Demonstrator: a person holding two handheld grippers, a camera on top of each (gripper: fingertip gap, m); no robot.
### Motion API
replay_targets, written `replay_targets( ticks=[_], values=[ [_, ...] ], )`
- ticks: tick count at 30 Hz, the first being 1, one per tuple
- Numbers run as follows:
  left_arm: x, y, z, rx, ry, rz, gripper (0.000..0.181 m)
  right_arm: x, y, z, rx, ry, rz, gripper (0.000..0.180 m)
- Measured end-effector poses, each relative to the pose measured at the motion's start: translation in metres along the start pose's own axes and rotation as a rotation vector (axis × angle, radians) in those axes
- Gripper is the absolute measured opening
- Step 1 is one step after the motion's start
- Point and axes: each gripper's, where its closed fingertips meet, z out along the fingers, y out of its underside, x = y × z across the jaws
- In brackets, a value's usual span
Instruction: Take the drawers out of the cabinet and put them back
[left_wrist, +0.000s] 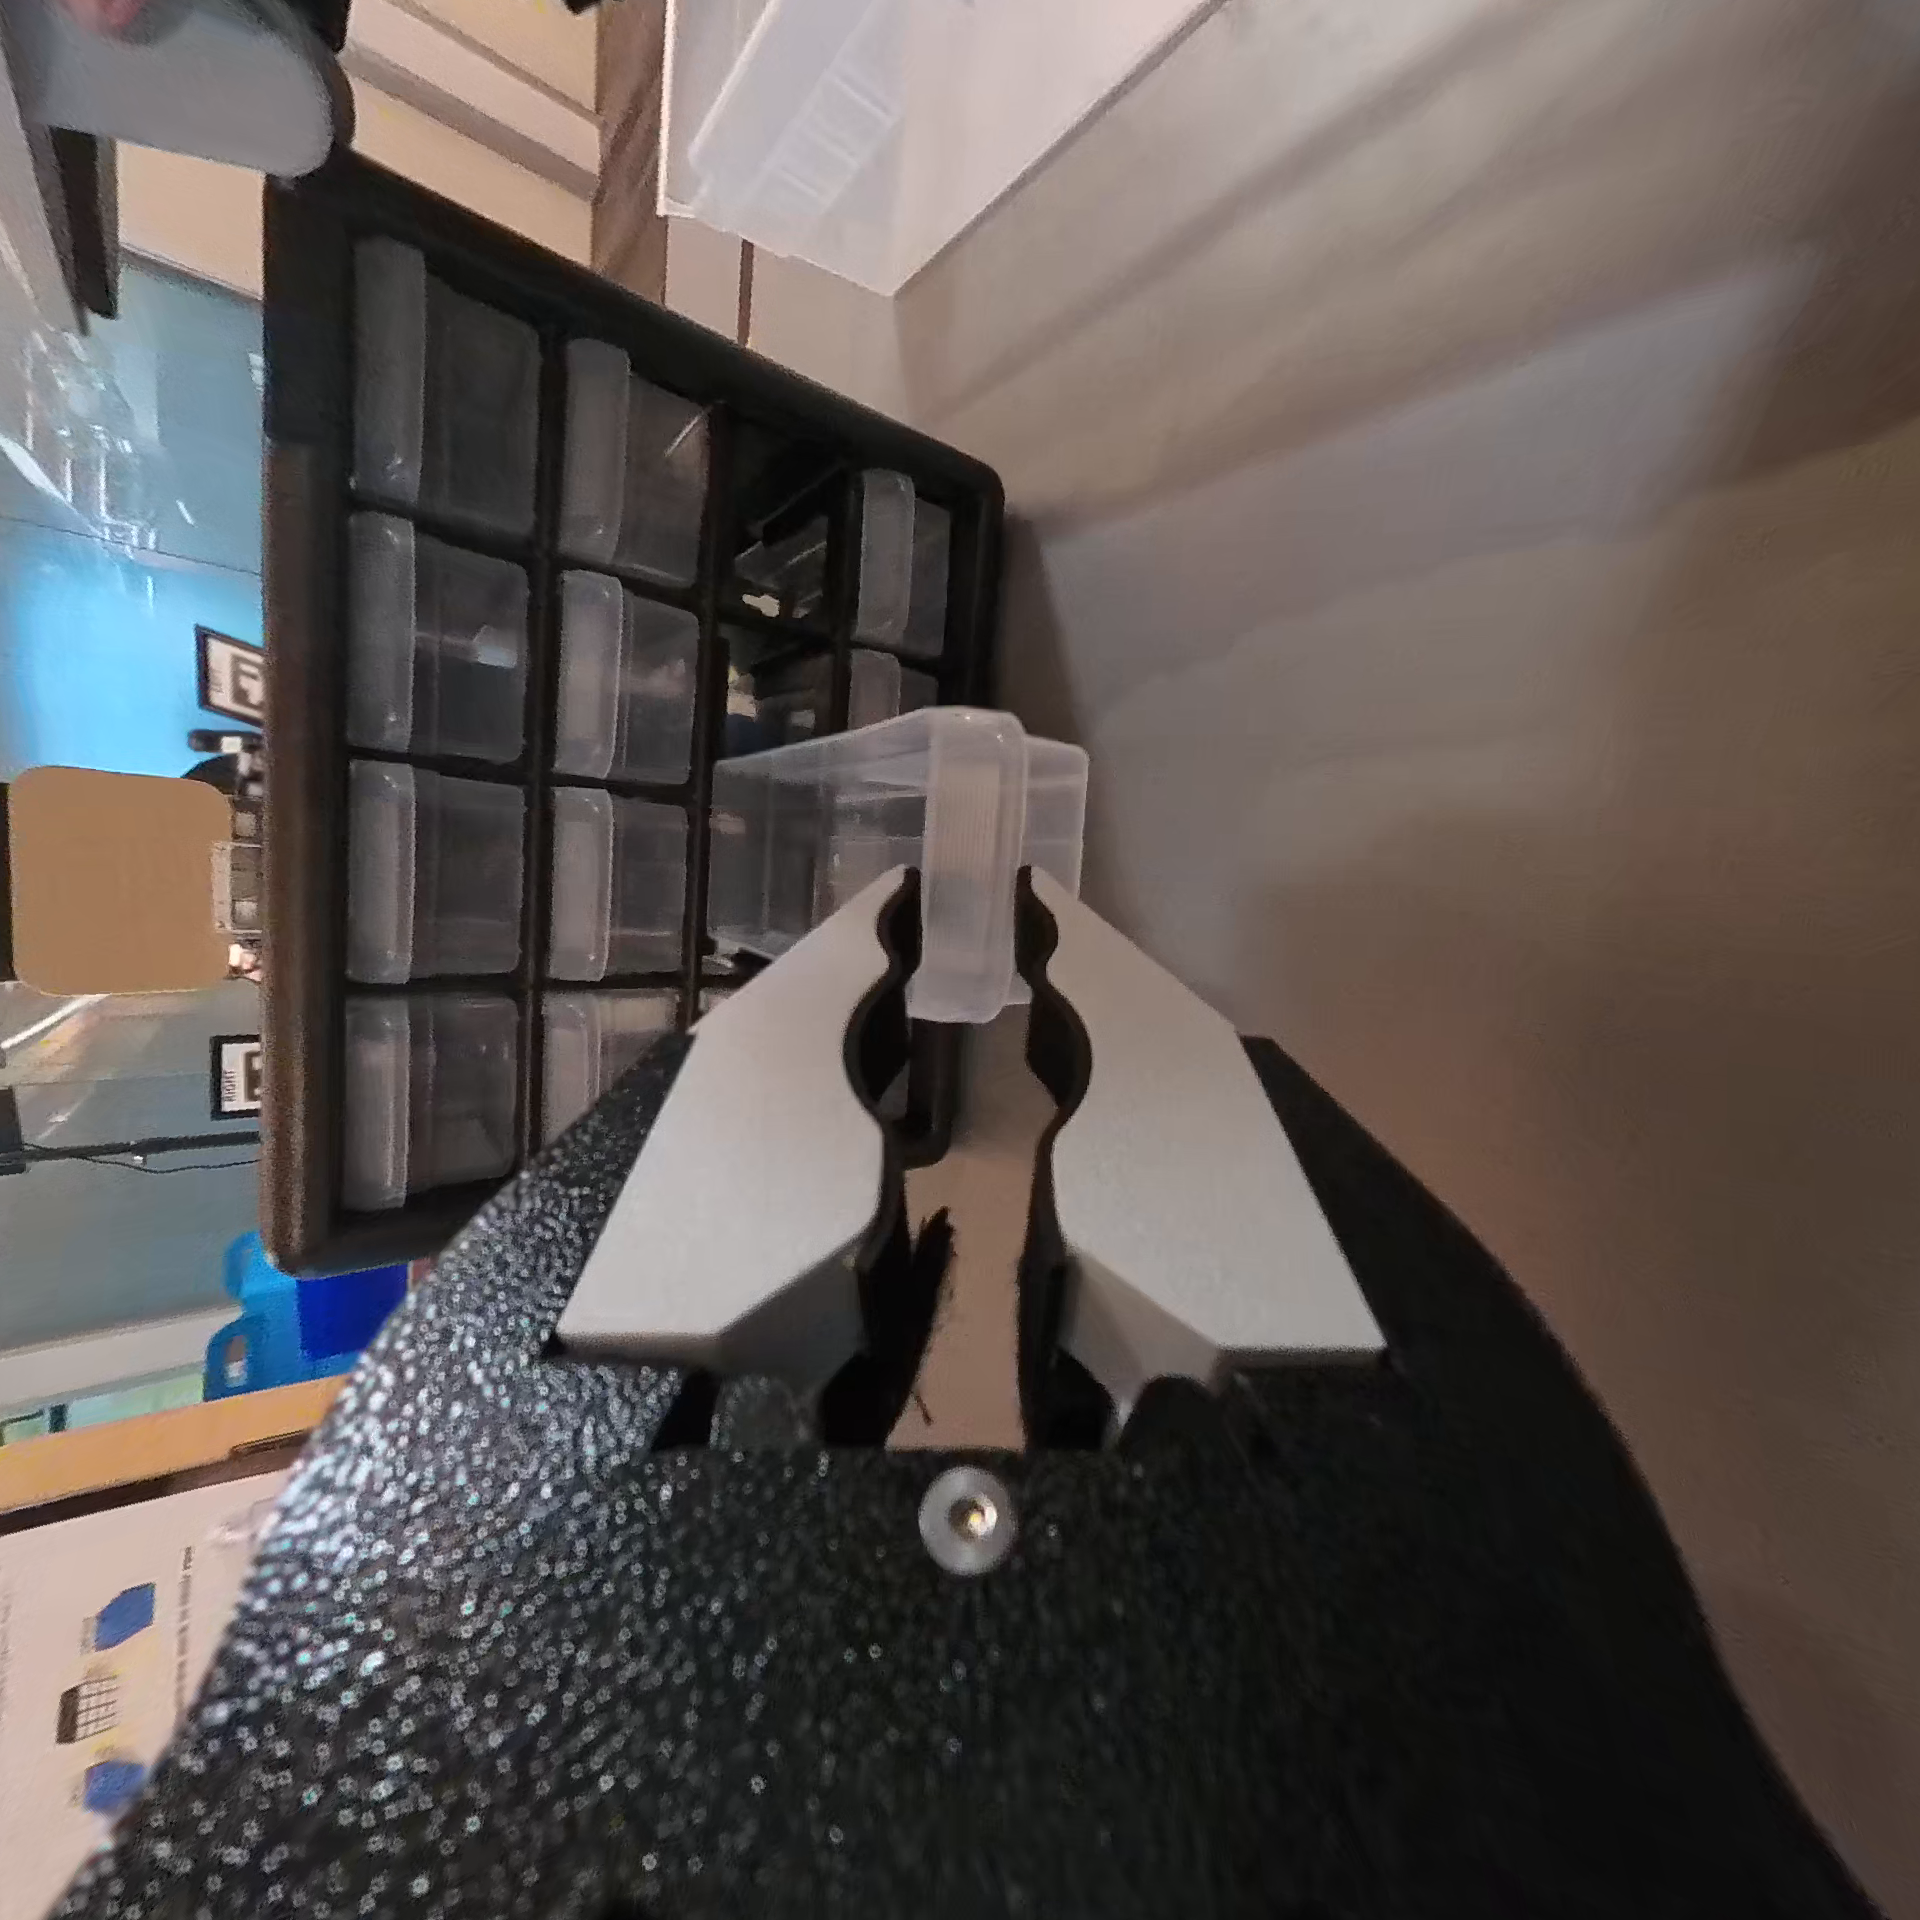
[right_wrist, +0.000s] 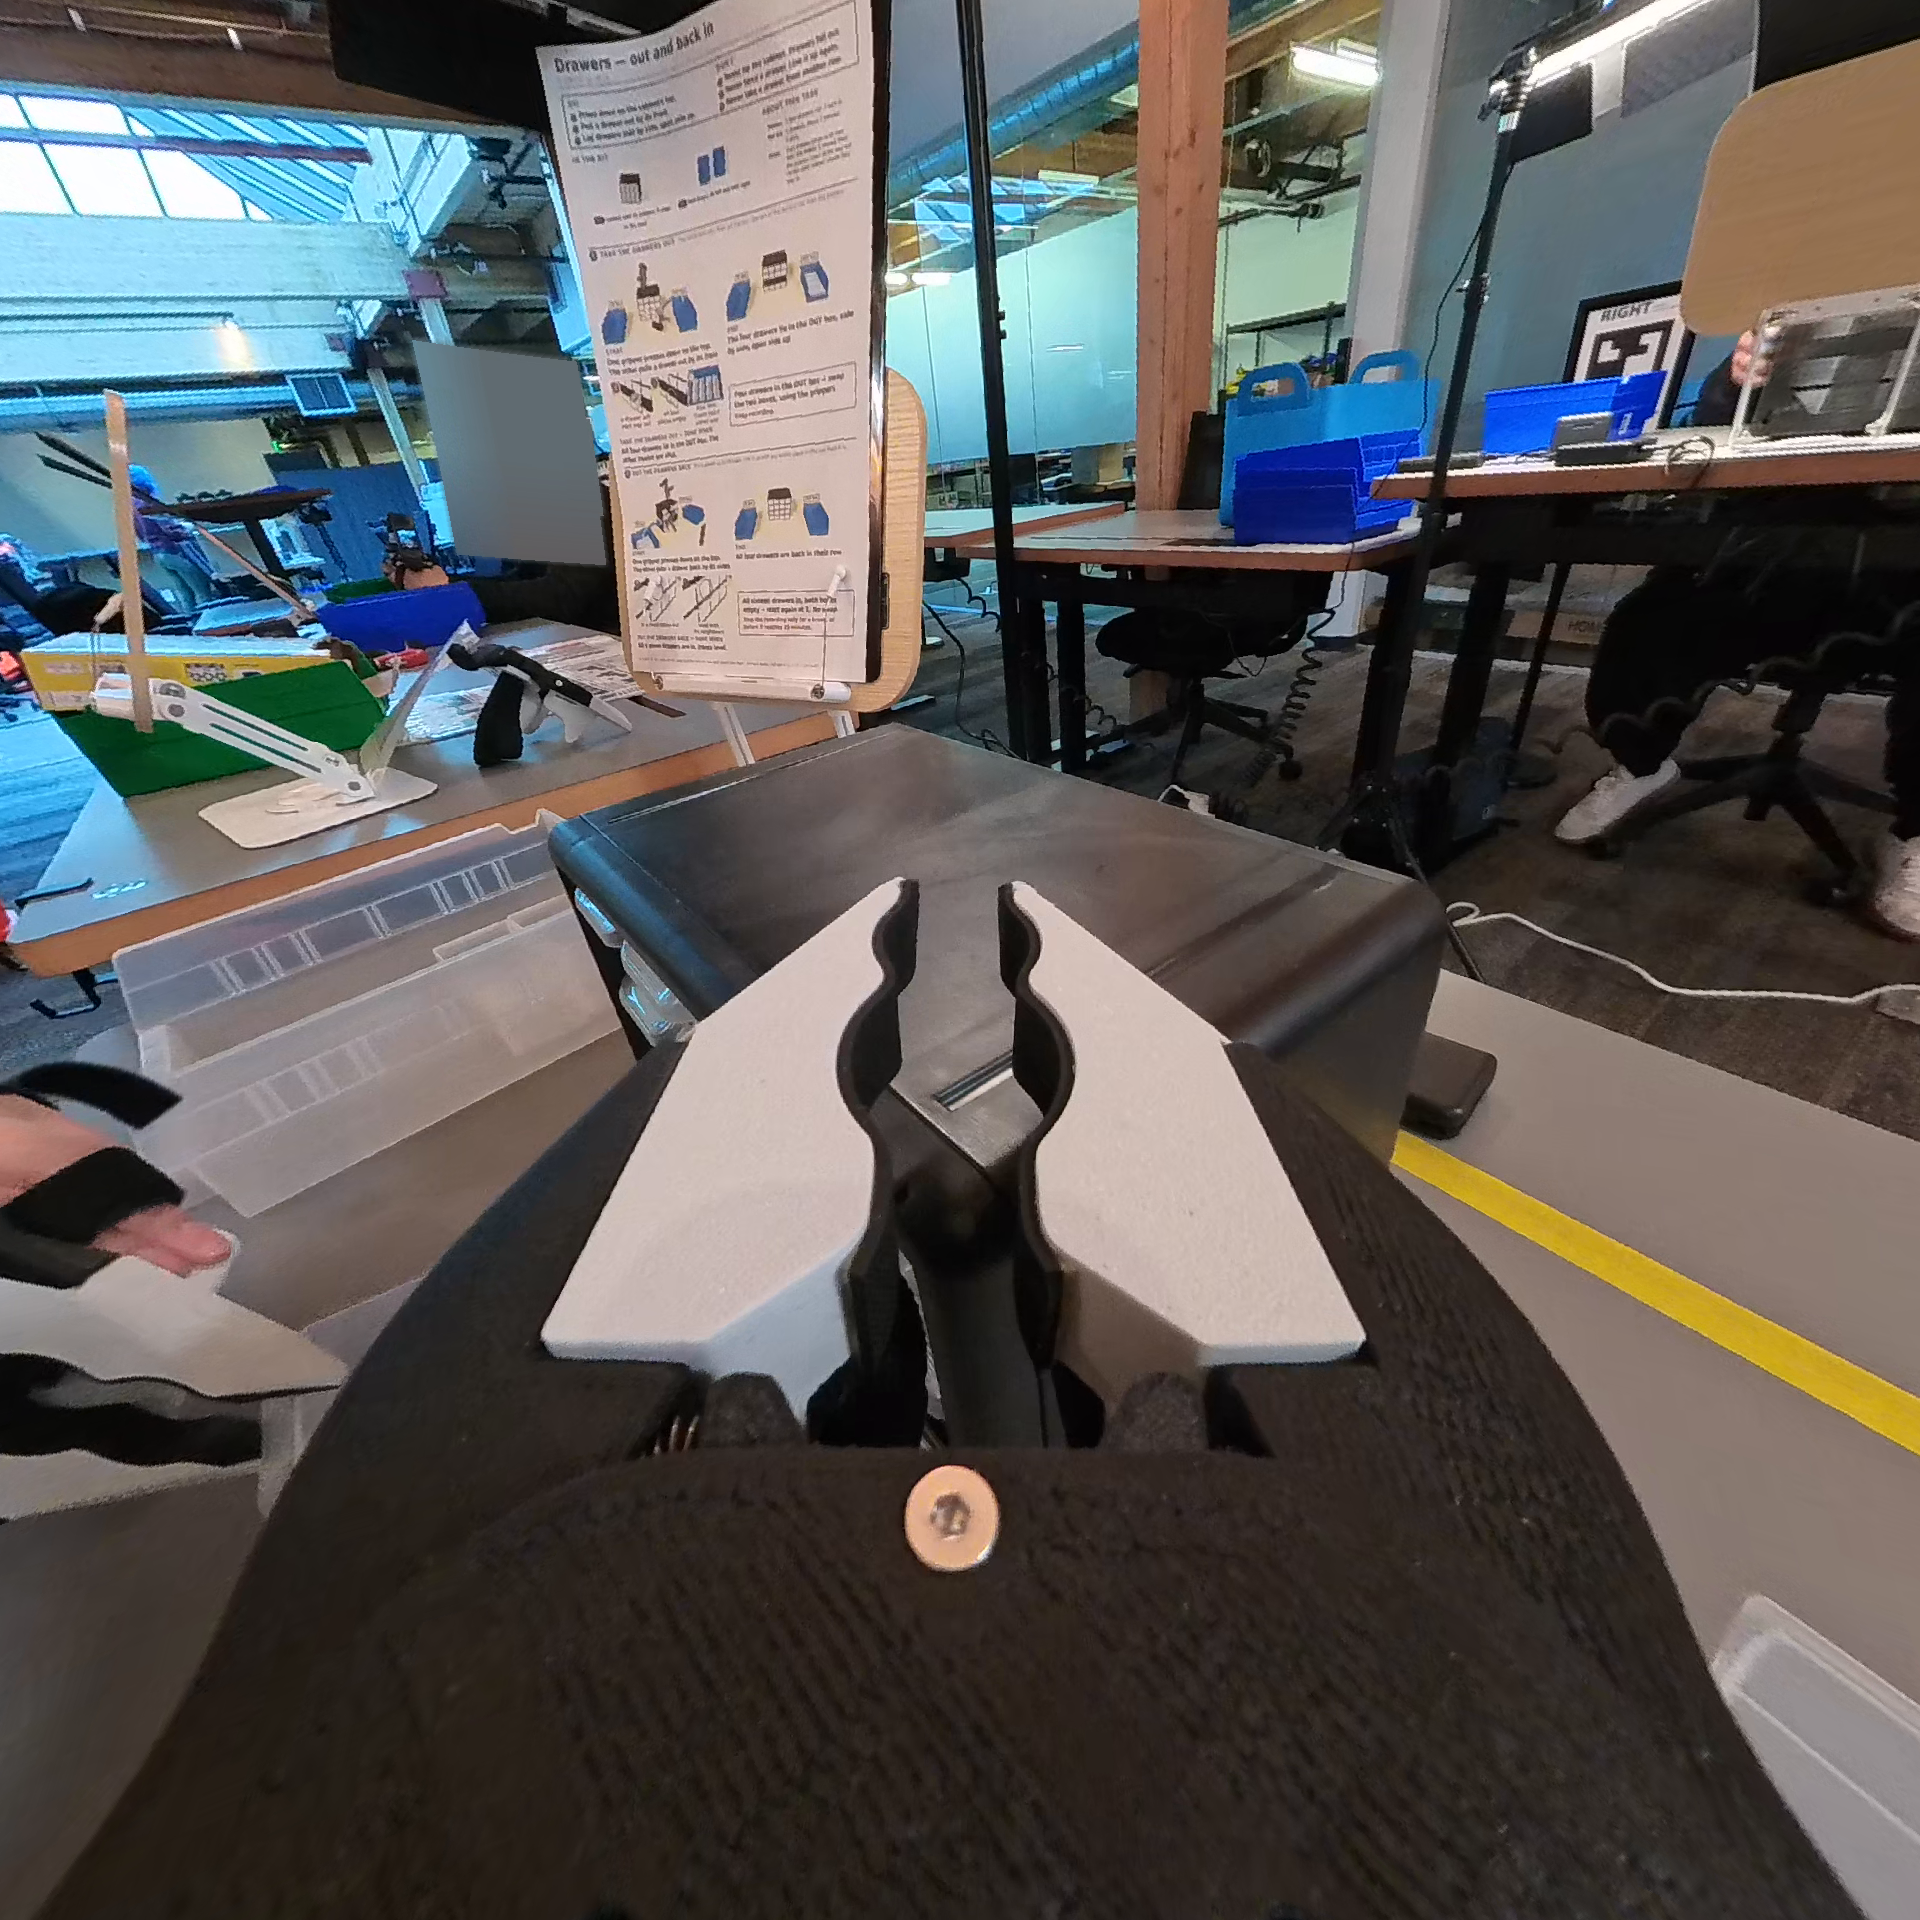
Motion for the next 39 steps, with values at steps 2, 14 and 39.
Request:
replay_targets(
  ticks=[2, 14, 39],
  values=[
    [0.001, 0.002, 0.0, -0.009, 0.008, -0.003, 0.016, -0.001, 0.001, 0.001, -0.004, -0.003, -0.002, 0.014],
    [-0.008, 0.007, -0.008, -0.002, 0.026, -0.05, 0.016, 0.002, 0.001, 0.0, -0.005, 0.004, 0.001, 0.014],
    [-0.037, 0.037, 0.052, -0.028, -0.105, 0.028, 0.016, 0.001, 0.004, 0.003, -0.021, 0.005, -0.007, 0.014]
  ],
)
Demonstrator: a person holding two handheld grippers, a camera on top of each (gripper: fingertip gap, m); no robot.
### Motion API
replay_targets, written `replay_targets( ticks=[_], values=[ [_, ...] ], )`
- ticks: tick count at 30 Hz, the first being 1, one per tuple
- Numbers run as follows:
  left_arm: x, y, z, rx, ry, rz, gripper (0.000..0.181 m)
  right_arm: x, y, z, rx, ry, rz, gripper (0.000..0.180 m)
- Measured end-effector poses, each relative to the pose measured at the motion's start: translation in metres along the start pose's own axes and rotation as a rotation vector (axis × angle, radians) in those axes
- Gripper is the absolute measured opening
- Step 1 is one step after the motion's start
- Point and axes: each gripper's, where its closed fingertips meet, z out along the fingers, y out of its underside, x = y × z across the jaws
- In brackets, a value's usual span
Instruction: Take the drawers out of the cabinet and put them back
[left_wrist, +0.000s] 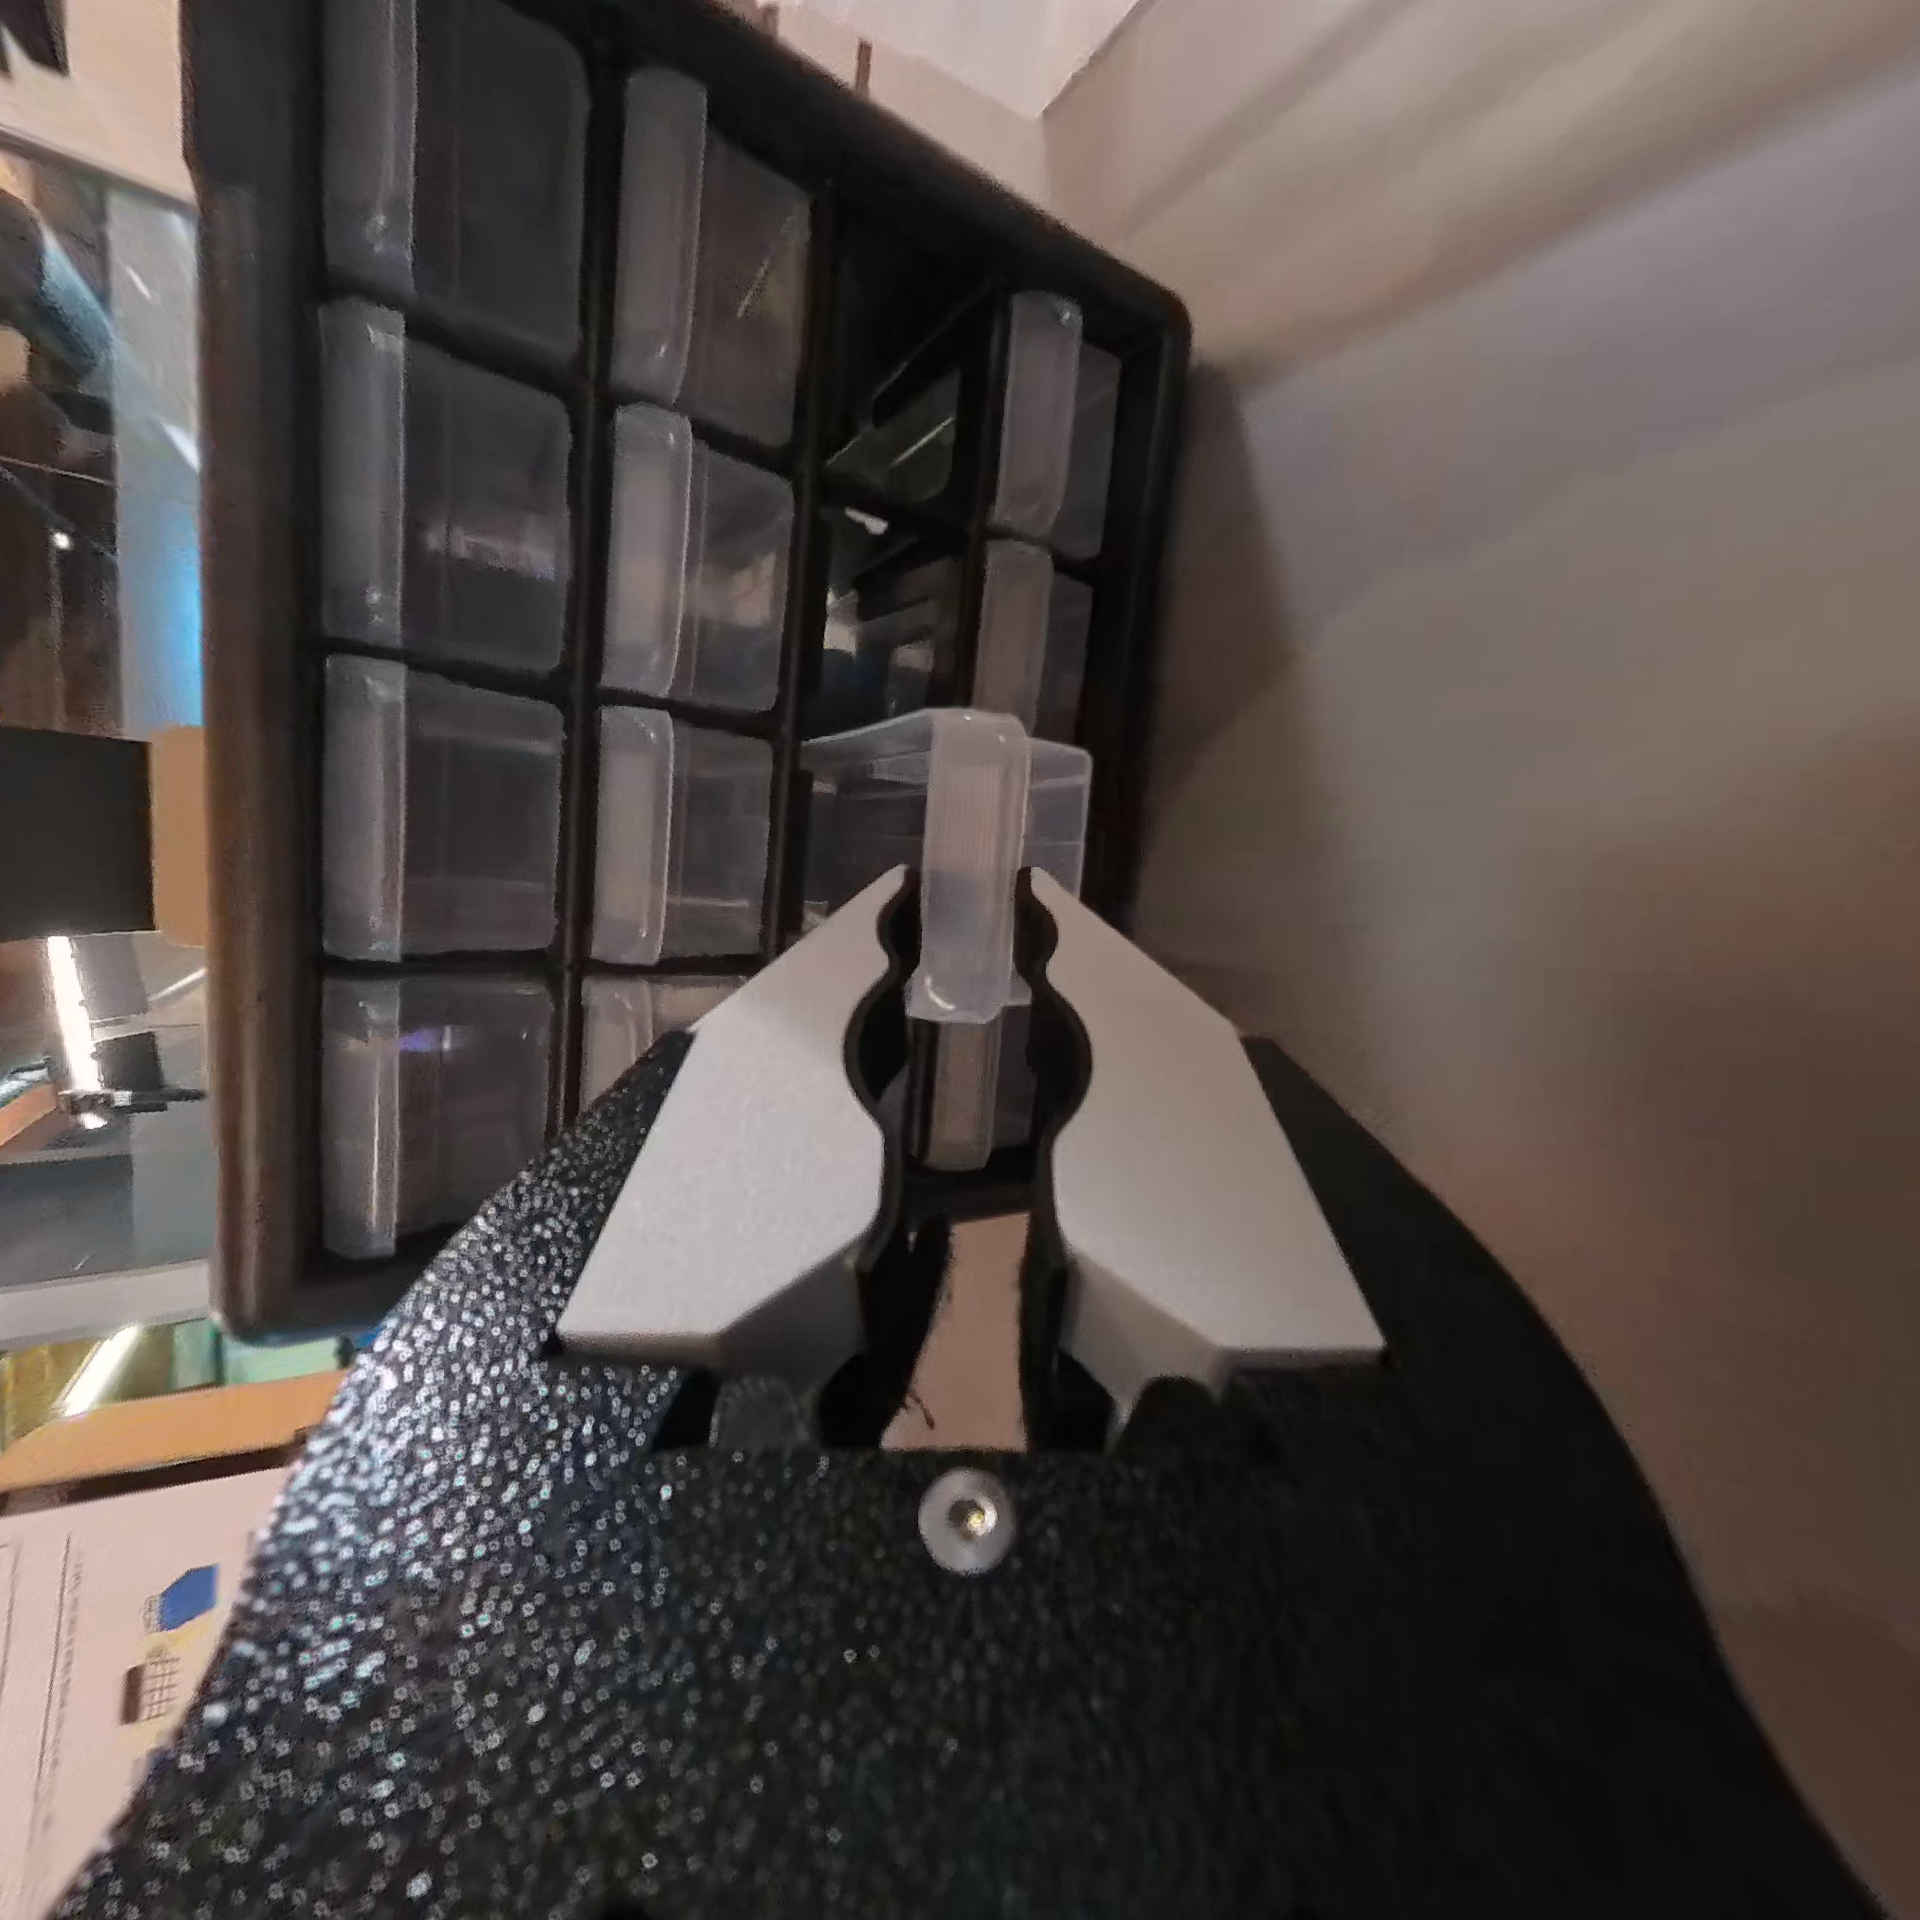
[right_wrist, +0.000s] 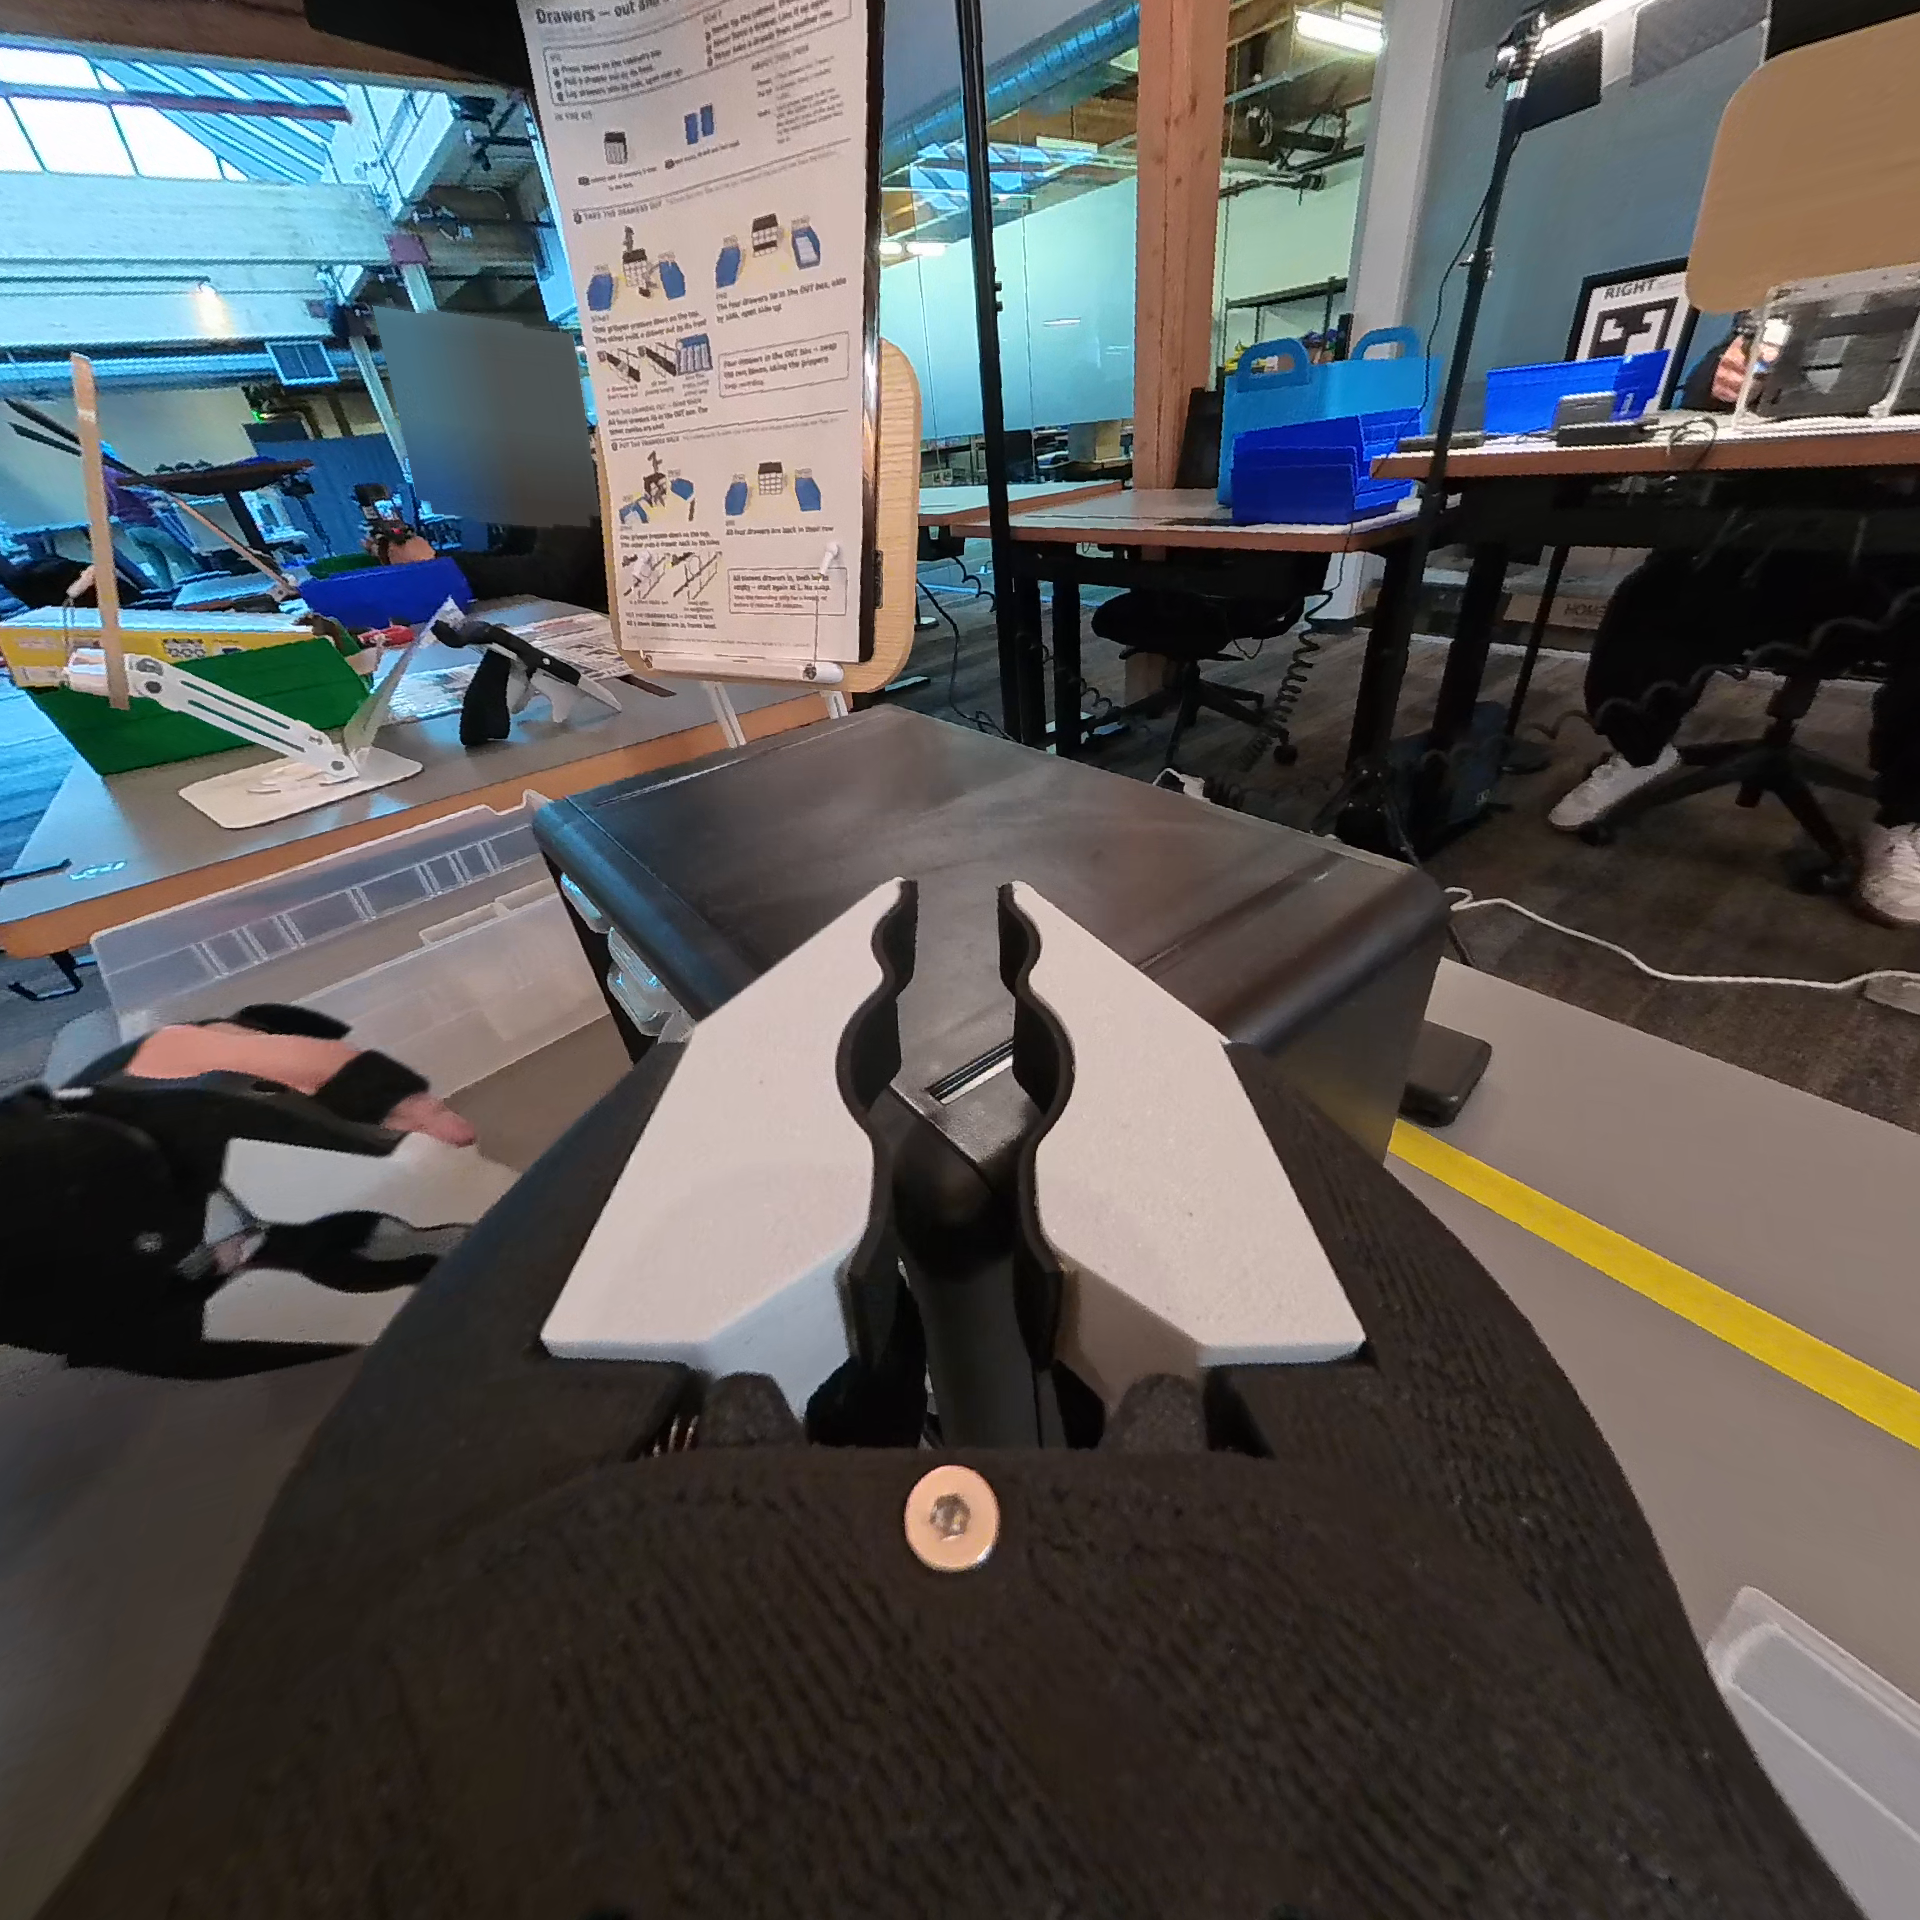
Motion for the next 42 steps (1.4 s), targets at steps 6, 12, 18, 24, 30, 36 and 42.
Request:
replay_targets(
  ticks=[6, 12, 18, 24, 30, 36, 42],
  values=[
    [-0.018, 0.015, 0.028, -0.054, -0.099, 0.054, 0.016, 0.001, 0.001, 0.0, -0.003, -0.001, 0.004, 0.014],
    [-0.029, 0.011, 0.033, 0.042, -0.139, -0.097, 0.036, 0.002, 0.005, 0.001, -0.032, 0.016, -0.01, 0.015],
    [-0.017, -0.009, 0.013, 0.185, -0.213, -0.033, 0.034, 0.002, 0.008, 0.002, -0.071, 0.039, -0.043, 0.014],
    [-0.008, 0.0, 0.033, 0.169, -0.161, -0.096, 0.014, 0.002, 0.009, 0.001, -0.072, 0.035, -0.036, 0.014],
    [-0.018, 0.01, 0.047, 0.098, -0.139, -0.214, 0.001, 0.002, 0.009, 0.001, -0.072, 0.032, -0.033, 0.014],
    [-0.021, -0.011, -0.004, 0.174, -0.067, -0.391, 0.014, 0.002, 0.01, 0.0, -0.084, 0.041, -0.041, 0.014],
    [-0.089, 0.032, -0.092, 0.172, -0.214, -0.576, 0.025, 0.003, 0.009, 0.0, -0.073, 0.032, -0.022, 0.015]
  ],
)
